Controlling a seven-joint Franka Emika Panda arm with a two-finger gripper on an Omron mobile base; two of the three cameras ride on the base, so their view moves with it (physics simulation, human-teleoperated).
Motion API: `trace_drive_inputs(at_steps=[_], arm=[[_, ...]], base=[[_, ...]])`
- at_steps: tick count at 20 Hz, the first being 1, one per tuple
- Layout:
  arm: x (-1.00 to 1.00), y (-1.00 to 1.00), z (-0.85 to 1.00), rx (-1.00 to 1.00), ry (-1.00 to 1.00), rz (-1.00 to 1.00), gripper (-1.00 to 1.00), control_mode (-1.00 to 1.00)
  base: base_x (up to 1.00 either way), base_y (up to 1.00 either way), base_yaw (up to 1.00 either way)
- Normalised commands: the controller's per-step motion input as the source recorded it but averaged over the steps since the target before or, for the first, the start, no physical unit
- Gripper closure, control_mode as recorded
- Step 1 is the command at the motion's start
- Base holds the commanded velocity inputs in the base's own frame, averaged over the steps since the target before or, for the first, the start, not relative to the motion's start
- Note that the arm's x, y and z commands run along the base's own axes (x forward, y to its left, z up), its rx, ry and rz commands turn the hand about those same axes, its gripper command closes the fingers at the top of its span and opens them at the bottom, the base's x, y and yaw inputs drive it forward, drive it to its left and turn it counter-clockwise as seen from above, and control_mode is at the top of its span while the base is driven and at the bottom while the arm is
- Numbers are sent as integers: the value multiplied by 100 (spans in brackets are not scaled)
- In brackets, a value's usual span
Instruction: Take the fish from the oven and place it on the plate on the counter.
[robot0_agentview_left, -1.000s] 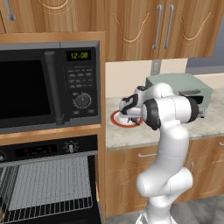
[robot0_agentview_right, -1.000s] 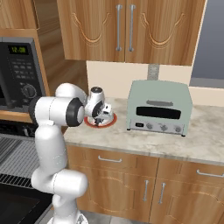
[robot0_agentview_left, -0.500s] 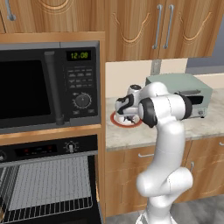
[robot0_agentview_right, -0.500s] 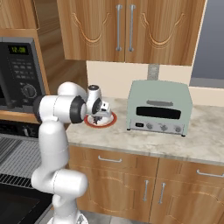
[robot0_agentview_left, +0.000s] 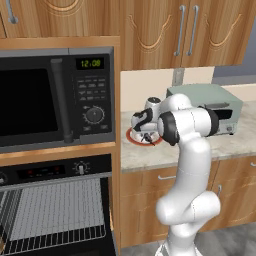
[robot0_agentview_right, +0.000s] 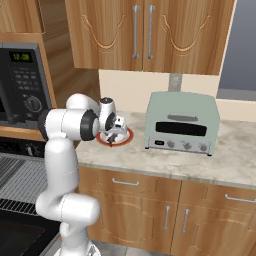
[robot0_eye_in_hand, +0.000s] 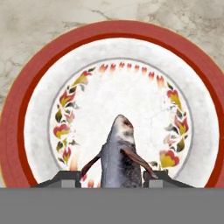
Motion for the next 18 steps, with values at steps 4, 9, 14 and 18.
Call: trace_drive_inputs(at_steps=[4, 9, 14, 18], arm=[[0, 0, 0, 0, 0, 0, -100, -100], [-26, 0, 18, 0, -1, 0, -100, -100], [-97, -4, 40, 3, -2, 0, -100, -100], [-100, -22, 33, 6, -1, 0, -100, -100]], base=[[0, 0, 0], [0, 0, 0], [0, 0, 0], [0, 0, 0]])
